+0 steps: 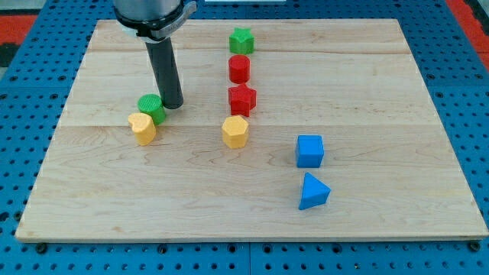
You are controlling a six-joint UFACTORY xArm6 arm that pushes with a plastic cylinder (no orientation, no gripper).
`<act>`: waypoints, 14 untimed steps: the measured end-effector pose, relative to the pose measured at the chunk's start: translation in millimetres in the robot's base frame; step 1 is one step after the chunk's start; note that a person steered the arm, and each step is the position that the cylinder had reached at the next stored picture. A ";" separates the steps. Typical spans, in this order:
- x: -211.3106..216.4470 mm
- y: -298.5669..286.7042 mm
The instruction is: Move your arm to the green star
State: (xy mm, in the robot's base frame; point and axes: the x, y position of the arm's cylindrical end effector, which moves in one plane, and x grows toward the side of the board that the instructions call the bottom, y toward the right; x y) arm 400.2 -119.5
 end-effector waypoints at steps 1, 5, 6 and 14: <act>-0.6 -10.1; -5.7 -16.7; -6.0 -16.7; 20.7 9.4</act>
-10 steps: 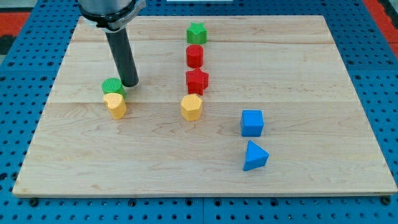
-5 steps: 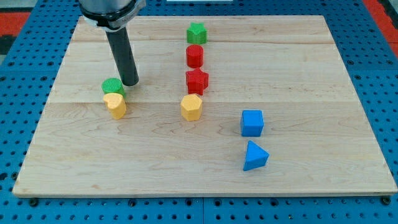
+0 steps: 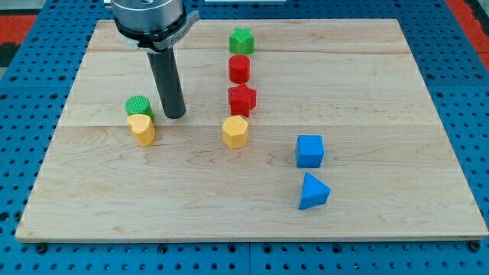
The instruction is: Move your arm to the green star
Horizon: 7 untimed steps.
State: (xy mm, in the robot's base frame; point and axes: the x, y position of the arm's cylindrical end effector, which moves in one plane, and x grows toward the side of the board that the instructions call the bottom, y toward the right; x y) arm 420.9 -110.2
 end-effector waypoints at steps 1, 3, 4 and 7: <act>-16.8 -13.3; -83.5 -42.0; -121.8 -21.8; -182.1 80.0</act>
